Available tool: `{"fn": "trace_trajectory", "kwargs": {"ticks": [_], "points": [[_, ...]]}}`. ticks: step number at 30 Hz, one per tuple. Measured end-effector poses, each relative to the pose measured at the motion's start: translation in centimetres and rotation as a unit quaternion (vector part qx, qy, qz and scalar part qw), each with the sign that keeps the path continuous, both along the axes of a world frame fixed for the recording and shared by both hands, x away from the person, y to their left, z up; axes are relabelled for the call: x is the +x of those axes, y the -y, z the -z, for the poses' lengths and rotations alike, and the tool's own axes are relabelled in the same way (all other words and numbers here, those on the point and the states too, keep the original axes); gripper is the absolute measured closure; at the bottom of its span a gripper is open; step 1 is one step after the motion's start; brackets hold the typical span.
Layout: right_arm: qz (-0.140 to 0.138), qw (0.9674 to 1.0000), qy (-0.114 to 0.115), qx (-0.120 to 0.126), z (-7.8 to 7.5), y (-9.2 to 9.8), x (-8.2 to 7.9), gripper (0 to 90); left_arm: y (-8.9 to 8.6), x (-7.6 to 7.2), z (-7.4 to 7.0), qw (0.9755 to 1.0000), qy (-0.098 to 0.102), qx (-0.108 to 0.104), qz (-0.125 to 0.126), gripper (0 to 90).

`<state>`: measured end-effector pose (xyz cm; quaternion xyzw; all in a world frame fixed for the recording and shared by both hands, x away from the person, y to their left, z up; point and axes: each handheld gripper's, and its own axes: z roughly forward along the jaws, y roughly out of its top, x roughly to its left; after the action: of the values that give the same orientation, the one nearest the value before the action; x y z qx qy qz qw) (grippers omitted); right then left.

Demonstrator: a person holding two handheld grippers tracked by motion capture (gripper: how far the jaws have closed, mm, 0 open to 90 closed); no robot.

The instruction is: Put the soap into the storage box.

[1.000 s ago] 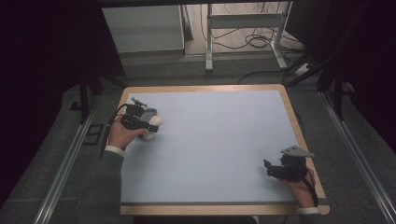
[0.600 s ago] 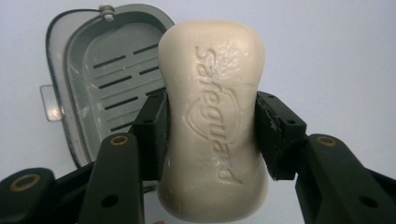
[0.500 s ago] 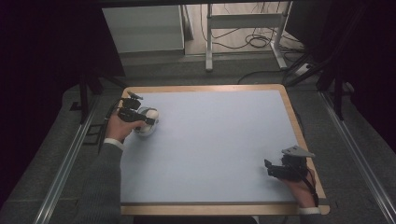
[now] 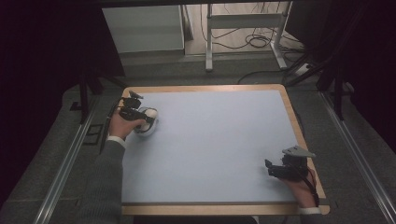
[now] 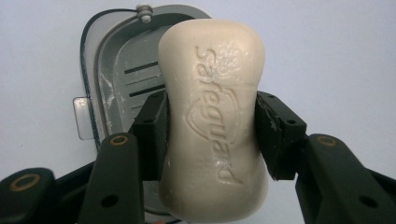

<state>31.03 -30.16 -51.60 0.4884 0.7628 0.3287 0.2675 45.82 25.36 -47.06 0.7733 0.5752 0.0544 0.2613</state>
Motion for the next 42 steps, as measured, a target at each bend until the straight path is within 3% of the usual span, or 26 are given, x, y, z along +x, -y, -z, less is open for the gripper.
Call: {"fn": "trace_trajectory", "kwargs": {"ticks": [6, 9, 11, 13, 24, 29, 37, 42], "points": [[0.000, 1.0000, -0.001, -0.001, 0.1, 0.0, 0.0, 9.5, 0.2, 0.1, 0.4, 1.0000, 0.000, 0.002, -0.002, 49.2], [0.000, 1.0000, -0.002, -0.002, 0.1, -0.1, 0.0, 9.5, 0.3, -0.1, 0.5, 0.9999, 0.011, -0.005, 0.000, 47.6], [-0.001, 1.0000, -0.002, -0.003, 0.1, -0.1, 0.0, 9.5, 0.2, -0.4, 0.2, 0.9994, 0.024, -0.024, 0.001, 43.6], [-0.001, 1.0000, -0.003, -0.003, 0.1, -0.1, 0.0, 9.5, 0.3, -0.5, 0.0, 0.9992, 0.026, -0.029, 0.002, 40.1], [-0.002, 1.0000, -0.003, -0.005, 0.2, -0.2, 0.1, 9.5, 0.9, -2.8, -1.7, 0.9983, 0.051, -0.021, 0.018, 29.3], [-0.001, 1.0000, -0.003, -0.006, 0.3, -0.3, 0.1, 9.5, 1.1, -3.6, -2.1, 0.9973, 0.063, -0.029, 0.024, 27.8], [-0.003, 1.0000, 0.000, -0.005, 0.2, -0.3, 0.0, 9.5, 2.1, -6.2, -2.8, 0.9939, 0.087, -0.039, 0.056, 26.2], [-0.003, 1.0000, 0.001, -0.004, 0.1, -0.3, -0.1, 9.5, 2.4, -7.8, -2.4, 0.9912, 0.098, -0.041, 0.079, 25.6]]}}
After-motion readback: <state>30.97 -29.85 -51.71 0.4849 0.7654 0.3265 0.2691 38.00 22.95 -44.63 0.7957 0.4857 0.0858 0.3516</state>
